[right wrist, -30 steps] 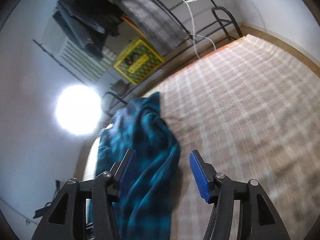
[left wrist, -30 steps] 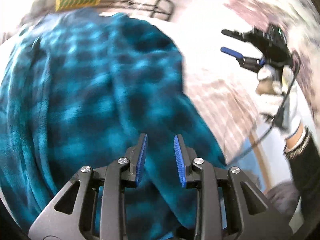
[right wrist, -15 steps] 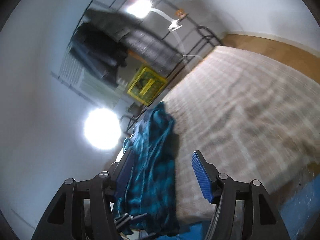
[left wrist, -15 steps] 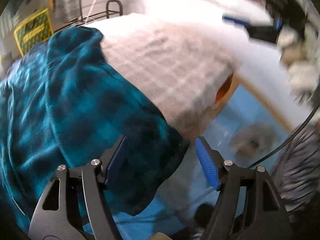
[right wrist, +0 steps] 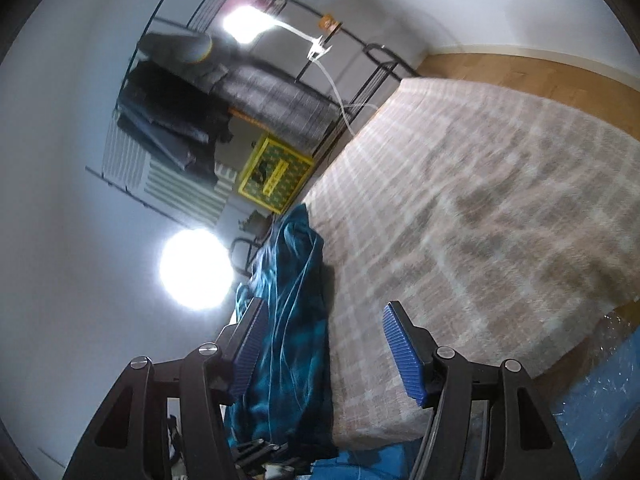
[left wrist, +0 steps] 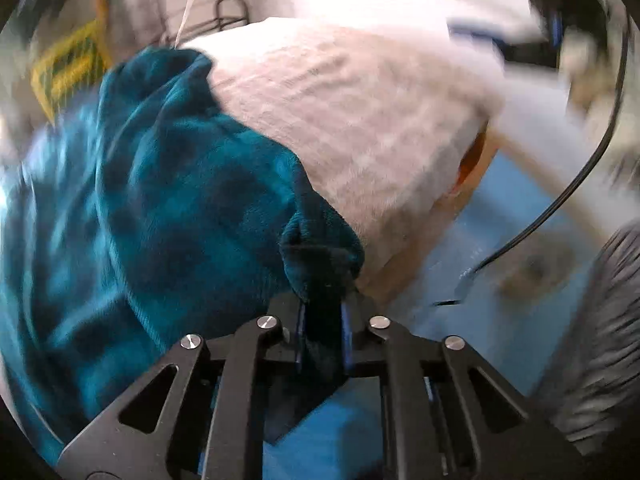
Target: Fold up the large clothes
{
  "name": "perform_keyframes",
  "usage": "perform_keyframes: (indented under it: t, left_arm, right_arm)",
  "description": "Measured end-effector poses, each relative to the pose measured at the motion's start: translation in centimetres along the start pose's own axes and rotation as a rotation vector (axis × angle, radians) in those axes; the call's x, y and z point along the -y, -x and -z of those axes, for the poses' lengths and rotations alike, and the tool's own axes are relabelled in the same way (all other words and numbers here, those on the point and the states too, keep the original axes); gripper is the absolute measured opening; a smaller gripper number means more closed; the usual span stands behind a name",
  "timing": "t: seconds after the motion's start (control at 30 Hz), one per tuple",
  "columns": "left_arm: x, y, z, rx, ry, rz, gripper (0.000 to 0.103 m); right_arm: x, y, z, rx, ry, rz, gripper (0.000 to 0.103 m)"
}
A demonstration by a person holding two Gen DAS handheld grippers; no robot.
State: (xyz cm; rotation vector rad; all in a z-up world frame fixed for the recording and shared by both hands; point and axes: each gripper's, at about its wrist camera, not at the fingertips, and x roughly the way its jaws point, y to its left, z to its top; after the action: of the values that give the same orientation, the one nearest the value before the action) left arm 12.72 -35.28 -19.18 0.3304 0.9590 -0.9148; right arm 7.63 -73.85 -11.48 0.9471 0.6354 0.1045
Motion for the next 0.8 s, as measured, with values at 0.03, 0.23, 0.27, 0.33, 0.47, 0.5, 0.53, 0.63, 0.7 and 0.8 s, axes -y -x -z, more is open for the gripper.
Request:
perform_keyframes:
  t: [0.03, 0.23, 0.27, 0.33, 0.47, 0.5, 0.53, 0.63, 0.7, 0.8]
  left_arm:
    - [-0.9, 1.1, 0.0, 0.018, 0.079, 0.067, 0.010]
    - [-3.6, 6.7, 0.0, 0.152, 0.293, 0.273, 0.010]
    - [-3.6, 6.9, 0.0, 0.150, 0.305, 0.289, 0.009]
    - [-3.5, 6.5, 0.0, 0.142, 0.310, 0.295, 0.009]
    - [-3.4, 5.6, 0.4, 0.133, 0.319, 0.308, 0.009]
    - [-3.4, 5.4, 0.3, 0.133, 0.322, 0.312, 0.009]
    - [-3.6, 5.4, 0.4, 0.137, 0.333, 0.321, 0.009]
    - [-3.9, 5.7, 0.5, 0.145, 0.334, 0.327, 0.009]
    - [-3.7, 5.7, 0.6, 0.148, 0.320, 0.311, 0.009]
    - [-3.4, 5.4, 1.2, 0.159, 0.315, 0.300, 0.009]
  right_arm:
    - [-0.1, -0.4, 0.1, -0.009, 0.006, 0.000, 0.064]
    - [-1.1, -4.9, 0.1, -0.098, 0.068, 0.006, 0.064]
    - [-1.2, -6.2, 0.1, -0.118, 0.070, 0.009, 0.064]
    - [-1.2, -8.5, 0.1, -0.145, 0.066, 0.002, 0.067]
    - [-1.2, -14.7, -0.1, -0.230, 0.037, -0.029, 0.076]
    - [-1.3, -16.2, -0.1, -0.243, 0.041, -0.027, 0.076]
    - [-1.4, -18.0, -0.2, -0.256, 0.050, -0.015, 0.076]
    - [-1.2, -21.8, -0.3, -0.283, 0.033, 0.012, 0.075]
    - [-0.7, -24.1, -0.4, -0.291, 0.016, 0.043, 0.070]
    - [-0.9, -25.9, -1.0, -0.274, 0.007, 0.041, 0.050]
